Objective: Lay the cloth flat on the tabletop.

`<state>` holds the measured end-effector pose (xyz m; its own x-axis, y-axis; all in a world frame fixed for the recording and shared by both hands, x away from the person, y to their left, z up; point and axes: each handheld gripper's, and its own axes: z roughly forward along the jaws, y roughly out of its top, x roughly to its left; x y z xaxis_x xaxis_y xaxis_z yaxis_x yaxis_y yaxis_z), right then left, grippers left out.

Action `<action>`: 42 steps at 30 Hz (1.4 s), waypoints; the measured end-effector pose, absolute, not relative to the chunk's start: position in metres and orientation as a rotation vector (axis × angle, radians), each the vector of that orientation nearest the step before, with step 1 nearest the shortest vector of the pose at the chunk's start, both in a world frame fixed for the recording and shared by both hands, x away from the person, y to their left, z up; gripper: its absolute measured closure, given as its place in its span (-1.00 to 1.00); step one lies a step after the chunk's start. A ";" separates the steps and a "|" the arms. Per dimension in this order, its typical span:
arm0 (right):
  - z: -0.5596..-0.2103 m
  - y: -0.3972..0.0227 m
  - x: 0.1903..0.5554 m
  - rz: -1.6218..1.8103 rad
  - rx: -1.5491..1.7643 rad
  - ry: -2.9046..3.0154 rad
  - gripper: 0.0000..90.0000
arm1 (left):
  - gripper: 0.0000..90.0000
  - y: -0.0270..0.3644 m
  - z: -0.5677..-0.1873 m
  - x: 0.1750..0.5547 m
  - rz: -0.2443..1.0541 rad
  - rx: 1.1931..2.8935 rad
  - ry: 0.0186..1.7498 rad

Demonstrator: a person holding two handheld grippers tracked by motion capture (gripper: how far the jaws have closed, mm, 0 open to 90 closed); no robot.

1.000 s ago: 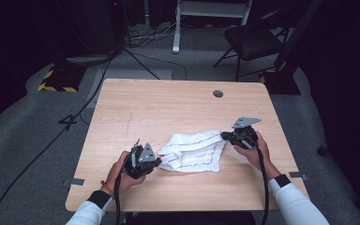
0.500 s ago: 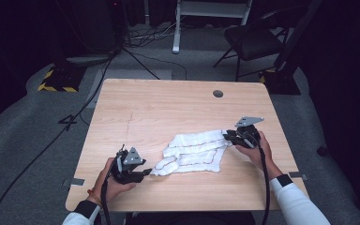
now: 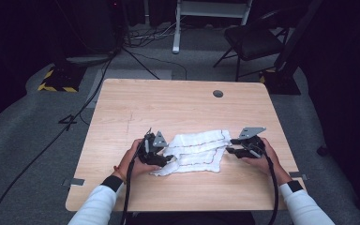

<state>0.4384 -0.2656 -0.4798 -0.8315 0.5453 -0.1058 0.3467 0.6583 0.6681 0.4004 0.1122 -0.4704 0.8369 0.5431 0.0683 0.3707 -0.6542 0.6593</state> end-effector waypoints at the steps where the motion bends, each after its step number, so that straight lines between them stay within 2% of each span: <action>1: -0.483 -0.265 0.440 0.927 0.720 2.576 0.18 | -0.10 0.111 -0.472 0.404 0.340 2.352 0.676; 4: -0.488 -0.263 0.445 0.918 0.722 2.559 0.27 | 0.15 0.111 -0.474 0.415 0.338 2.349 0.669; 5: -0.488 -0.263 0.445 0.918 0.722 2.559 0.27 | 0.30 0.111 -0.474 0.415 0.338 2.349 0.669; 6: -0.488 -0.264 0.446 0.929 0.726 2.553 0.38 | 0.30 0.111 -0.474 0.417 0.357 2.352 0.655; 8: -0.489 -0.263 0.448 0.909 0.712 2.533 0.60 | 0.50 0.111 -0.475 0.420 0.393 2.364 0.631; 9: -0.489 -0.264 0.449 0.900 0.712 2.522 0.75 | 0.67 0.110 -0.474 0.424 0.394 2.379 0.634; 11: -0.489 -0.264 0.450 0.898 0.712 2.515 0.81 | 0.76 0.110 -0.473 0.426 0.391 2.365 0.634; 13: -0.489 -0.263 0.450 0.896 0.711 2.502 0.99 | 0.78 0.112 -0.468 0.430 0.398 2.314 0.654; 14: -0.485 -0.264 0.450 0.894 0.700 2.474 1.00 | 0.84 0.112 -0.463 0.433 0.402 2.303 0.660; 22: -0.461 -0.276 0.448 1.054 0.745 2.399 0.99 | 0.88 0.115 -0.443 0.437 0.430 2.213 0.658; 23: -0.461 -0.276 0.447 1.084 0.723 2.411 0.83 | 0.88 0.115 -0.443 0.440 0.440 2.210 0.669; 25: -0.465 -0.272 0.449 1.098 0.722 2.434 0.66 | 0.88 0.116 -0.445 0.445 0.437 2.213 0.698; 28: -0.471 -0.267 0.452 1.111 0.723 2.464 0.55 | 0.88 0.118 -0.449 0.450 0.428 2.215 0.725; 29: -0.476 -0.262 0.455 1.107 0.730 2.477 0.40 | 0.88 0.120 -0.450 0.452 0.435 2.217 0.742; 32: -0.481 -0.255 0.460 1.122 0.718 2.500 0.22 | 0.88 0.126 -0.454 0.460 0.430 2.212 0.781; 35: -0.486 -0.247 0.462 1.104 0.686 2.545 0.12 | 0.88 0.132 -0.458 0.468 0.420 2.204 0.821; 39: -0.490 -0.241 0.463 1.073 0.677 2.552 0.08 | 0.88 0.136 -0.467 0.477 0.417 2.224 0.856; 42: -0.493 -0.238 0.466 1.043 0.680 2.537 0.24 | 0.88 0.137 -0.469 0.480 0.418 2.234 0.858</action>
<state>0.4658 -0.2384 -0.4928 -0.8377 0.5358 -0.1057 0.3065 0.6215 0.7210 0.4797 0.1368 -0.4693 0.7289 0.6830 0.0472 0.4584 -0.5380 0.7074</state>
